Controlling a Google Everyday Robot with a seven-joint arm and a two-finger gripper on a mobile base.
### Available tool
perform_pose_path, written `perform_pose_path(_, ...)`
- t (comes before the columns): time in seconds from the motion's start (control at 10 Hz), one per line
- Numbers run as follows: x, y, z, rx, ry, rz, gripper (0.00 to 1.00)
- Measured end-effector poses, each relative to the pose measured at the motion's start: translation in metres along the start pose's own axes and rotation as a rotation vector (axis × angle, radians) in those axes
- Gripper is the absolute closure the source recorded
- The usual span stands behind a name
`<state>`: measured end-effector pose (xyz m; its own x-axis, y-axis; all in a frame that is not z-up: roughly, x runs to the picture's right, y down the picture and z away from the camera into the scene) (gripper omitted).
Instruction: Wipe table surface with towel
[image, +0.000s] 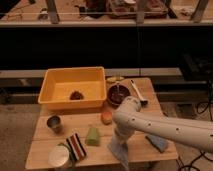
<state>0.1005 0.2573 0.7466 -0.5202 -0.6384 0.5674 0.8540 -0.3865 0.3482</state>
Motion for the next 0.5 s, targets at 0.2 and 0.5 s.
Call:
perform_pose_path(0.2,-0.001,0.043,0.004,-0.006,-0.014,0.09,0.9)
perform_pose_path(0.5,0.018,0.076,0.005,0.013,-0.005,0.177,0.9)
